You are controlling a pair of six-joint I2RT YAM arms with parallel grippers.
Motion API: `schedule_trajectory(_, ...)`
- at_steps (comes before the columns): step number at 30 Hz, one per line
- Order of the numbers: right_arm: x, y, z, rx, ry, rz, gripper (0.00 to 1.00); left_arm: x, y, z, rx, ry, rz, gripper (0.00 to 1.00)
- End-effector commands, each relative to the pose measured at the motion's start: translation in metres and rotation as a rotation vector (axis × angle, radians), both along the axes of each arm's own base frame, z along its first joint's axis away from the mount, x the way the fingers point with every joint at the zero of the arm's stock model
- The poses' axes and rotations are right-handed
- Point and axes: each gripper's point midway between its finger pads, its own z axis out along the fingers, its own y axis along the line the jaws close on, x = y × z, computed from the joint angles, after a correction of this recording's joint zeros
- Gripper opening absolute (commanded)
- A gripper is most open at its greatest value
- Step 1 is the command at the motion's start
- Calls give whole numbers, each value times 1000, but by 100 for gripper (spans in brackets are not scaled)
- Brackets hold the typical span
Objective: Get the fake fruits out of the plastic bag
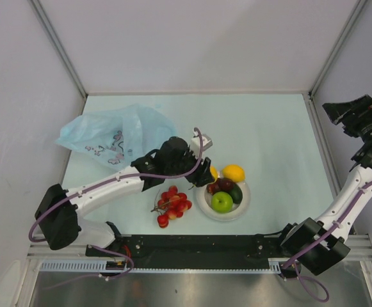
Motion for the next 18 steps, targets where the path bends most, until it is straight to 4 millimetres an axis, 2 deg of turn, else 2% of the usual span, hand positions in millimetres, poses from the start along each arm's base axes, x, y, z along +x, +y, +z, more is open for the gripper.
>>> schedule_trajectory(1,1,8,4,-6,-3,29,100,-11,11,-34,40,-5,-50,0)
schedule_trajectory(2,2,9,4,-6,-3,31,100,-25,11,-40,38,-13,-175,1)
schedule_trajectory(3,2,10,4,-5,-1,34,100,-31,14,-42,55,-62,-258,2)
schedule_trajectory(4,2,14,5,-11,-4,41,100,-35,22,-50,111,-179,-380,3)
schedule_trajectory(6,2,16,1,-6,10,41,100,-43,29,-54,128,-267,-484,3)
schedule_trajectory(10,-1,20,-6,-27,28,46,100,-48,27,-57,135,-333,-591,2)
schedule_trajectory(15,-8,20,-15,-43,59,42,100,-47,19,-90,189,-301,-677,2)
schedule_trajectory(18,-9,20,-16,-36,60,34,100,-43,13,-98,187,-329,-707,2)
